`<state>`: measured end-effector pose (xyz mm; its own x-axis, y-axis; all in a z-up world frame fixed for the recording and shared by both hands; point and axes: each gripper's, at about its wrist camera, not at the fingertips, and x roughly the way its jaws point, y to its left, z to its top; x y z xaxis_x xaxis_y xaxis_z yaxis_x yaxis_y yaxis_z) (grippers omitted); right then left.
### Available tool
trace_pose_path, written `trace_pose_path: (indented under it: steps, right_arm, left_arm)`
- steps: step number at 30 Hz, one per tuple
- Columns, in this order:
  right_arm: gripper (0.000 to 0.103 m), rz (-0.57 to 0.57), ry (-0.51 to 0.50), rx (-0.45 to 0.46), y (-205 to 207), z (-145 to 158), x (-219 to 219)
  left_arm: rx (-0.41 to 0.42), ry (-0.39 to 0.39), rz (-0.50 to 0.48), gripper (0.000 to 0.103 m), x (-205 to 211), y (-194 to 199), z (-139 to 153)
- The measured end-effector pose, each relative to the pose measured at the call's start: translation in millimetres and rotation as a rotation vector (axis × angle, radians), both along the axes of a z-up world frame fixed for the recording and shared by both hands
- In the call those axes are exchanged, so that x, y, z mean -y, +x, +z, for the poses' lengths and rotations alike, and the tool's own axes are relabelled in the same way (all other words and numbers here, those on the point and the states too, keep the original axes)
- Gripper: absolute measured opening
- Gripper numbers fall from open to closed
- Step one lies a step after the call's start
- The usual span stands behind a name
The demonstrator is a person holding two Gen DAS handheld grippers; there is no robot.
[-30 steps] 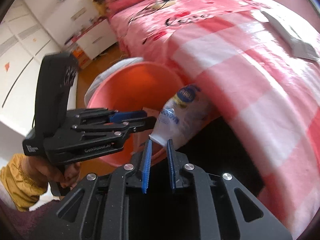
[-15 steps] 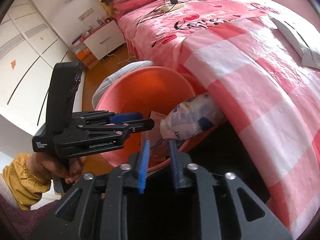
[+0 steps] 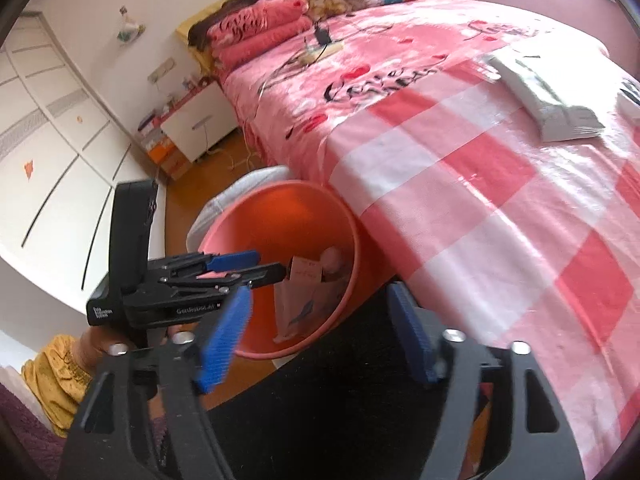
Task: Collect trash
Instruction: 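Withdraw both open grippers from the bucket back over the bed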
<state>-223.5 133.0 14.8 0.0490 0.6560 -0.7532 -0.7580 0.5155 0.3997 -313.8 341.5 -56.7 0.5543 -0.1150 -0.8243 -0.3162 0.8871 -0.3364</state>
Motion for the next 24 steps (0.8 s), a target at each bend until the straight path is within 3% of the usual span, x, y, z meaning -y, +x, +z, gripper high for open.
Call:
trace_pose_path:
  steps: [7,10,24]
  right_arm:
    - [0.084,-0.066,0.061,0.013,9,14,23]
    - [0.090,-0.112,0.082,0.014,16,19,36]
    - [0.093,-0.318,0.198,-0.016,57,26,113]
  left_arm:
    - [0.010,0.033,0.006,0.077,9,8,20]
    - [0.018,0.044,-0.009,0.078,18,15,30]
    - [0.052,0.136,-0.117,0.080,83,67,75]
